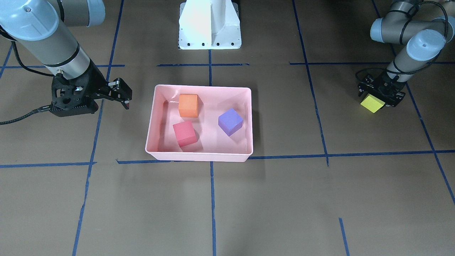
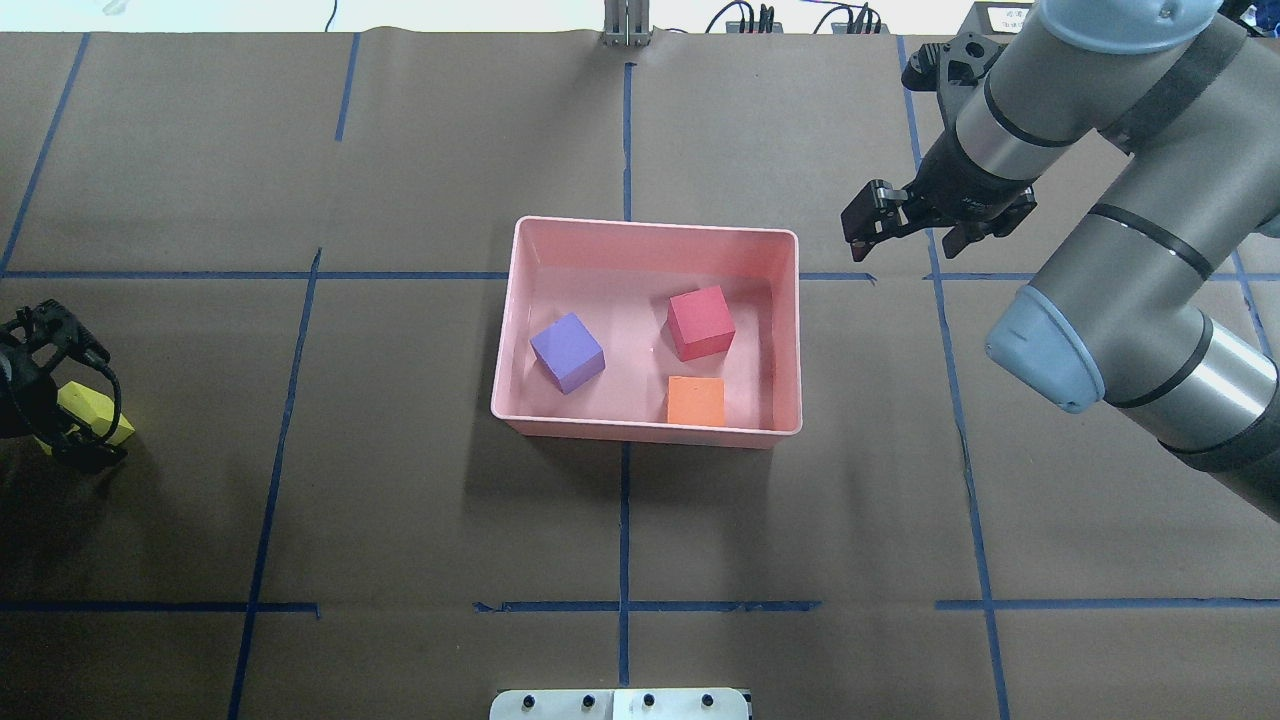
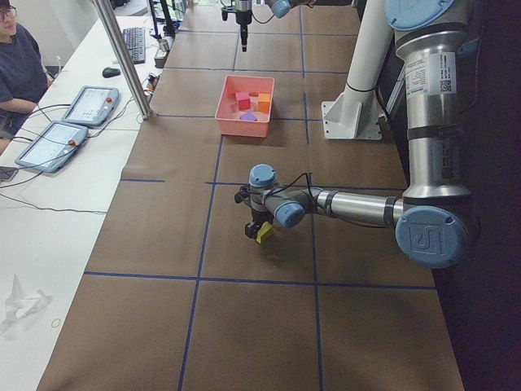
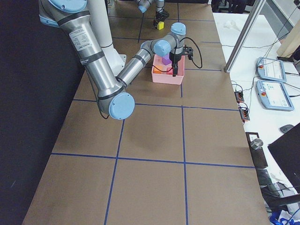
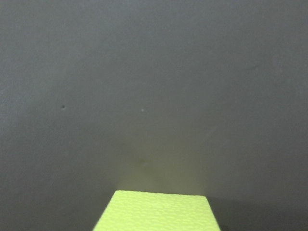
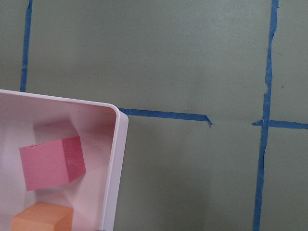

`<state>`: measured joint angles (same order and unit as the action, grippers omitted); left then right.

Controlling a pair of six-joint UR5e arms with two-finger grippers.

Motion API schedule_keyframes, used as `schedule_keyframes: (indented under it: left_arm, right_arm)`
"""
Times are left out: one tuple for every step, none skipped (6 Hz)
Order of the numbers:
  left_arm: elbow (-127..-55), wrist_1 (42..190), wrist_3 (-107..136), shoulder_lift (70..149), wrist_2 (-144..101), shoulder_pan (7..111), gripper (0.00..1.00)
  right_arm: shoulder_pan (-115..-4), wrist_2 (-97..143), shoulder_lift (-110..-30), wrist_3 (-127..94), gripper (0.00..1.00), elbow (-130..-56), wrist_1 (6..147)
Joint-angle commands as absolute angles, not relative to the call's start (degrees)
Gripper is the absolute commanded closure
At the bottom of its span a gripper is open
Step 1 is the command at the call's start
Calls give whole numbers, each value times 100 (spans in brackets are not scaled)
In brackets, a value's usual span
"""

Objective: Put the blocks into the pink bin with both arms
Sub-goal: 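Lift the yellow-green cube with the left gripper and carry it over the bin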

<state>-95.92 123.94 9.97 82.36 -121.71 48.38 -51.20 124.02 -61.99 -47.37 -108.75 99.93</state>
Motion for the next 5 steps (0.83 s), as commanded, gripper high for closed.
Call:
schedule_keyframes:
  left_arm:
    - [-9615,12287,1089,8323,-12865,4982,41]
    - [-9659,12278,1212,8419,-12876,5149,45]
    - [-9894,11930,1369,8664,-12876,5298,46]
    - [-10340,11022,1388,9110,-12867,5474,45]
    - [-10762,9882,1545,9749,-12858,5510,45]
  right_arm:
    - [-5115,12401,-6196,-4737,0,-10872,9993]
    - [-5124,12401,-6188,-4737,0,-10872,9984]
    - [-5124,12419,-6188,-4737,0,-10872,9984]
    - [-5141,12436,-6196,-4694,0,-10898,9984]
    - [-5246,12480,-6283,-4398,0,-10942,9993]
